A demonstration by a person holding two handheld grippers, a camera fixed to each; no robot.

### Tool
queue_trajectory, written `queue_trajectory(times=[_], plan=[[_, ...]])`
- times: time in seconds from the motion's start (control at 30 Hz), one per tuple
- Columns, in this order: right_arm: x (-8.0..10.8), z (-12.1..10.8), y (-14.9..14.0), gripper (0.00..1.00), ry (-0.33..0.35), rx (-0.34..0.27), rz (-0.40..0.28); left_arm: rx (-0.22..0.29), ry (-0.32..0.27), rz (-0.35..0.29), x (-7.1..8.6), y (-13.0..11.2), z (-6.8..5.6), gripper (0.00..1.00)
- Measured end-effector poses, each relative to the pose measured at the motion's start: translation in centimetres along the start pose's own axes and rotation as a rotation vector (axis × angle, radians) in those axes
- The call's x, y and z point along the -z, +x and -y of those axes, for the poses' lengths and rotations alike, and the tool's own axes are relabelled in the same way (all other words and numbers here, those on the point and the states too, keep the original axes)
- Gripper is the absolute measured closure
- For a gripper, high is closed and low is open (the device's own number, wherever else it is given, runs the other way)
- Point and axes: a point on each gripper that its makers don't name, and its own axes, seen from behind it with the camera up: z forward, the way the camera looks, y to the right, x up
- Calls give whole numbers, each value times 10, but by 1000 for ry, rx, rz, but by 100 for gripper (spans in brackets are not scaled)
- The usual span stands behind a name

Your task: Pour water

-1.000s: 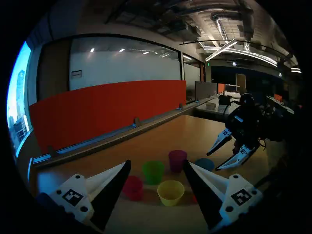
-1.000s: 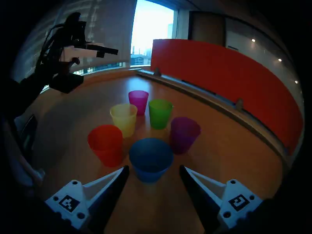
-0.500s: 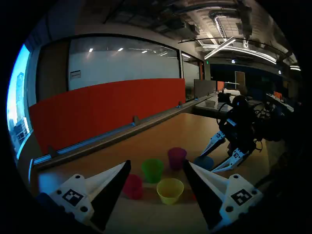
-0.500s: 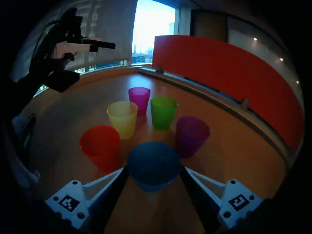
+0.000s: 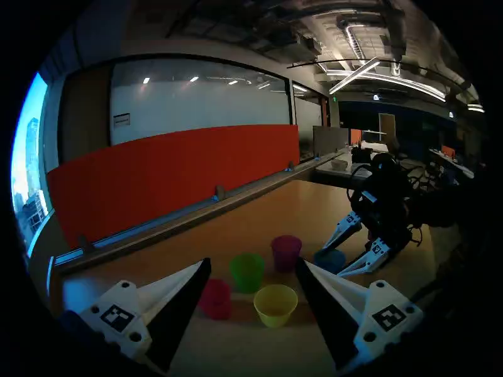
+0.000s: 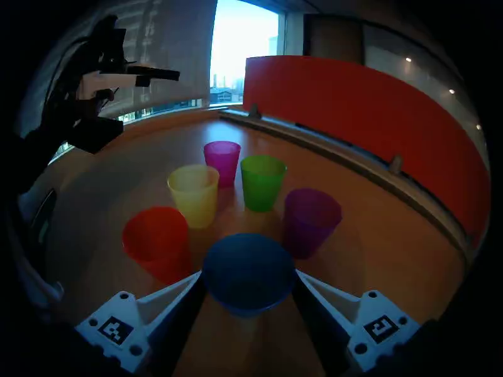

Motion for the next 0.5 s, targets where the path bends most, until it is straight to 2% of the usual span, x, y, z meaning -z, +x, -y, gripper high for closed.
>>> queue_trajectory(times=[0.27,0.5], plan=[[8,-2,4,8,-14,-2,-10,-4,1,3,-2,-1,0,1],[28,3,27,9,-17,-8,-66,-1,-4,3,-7,-2,0,1]])
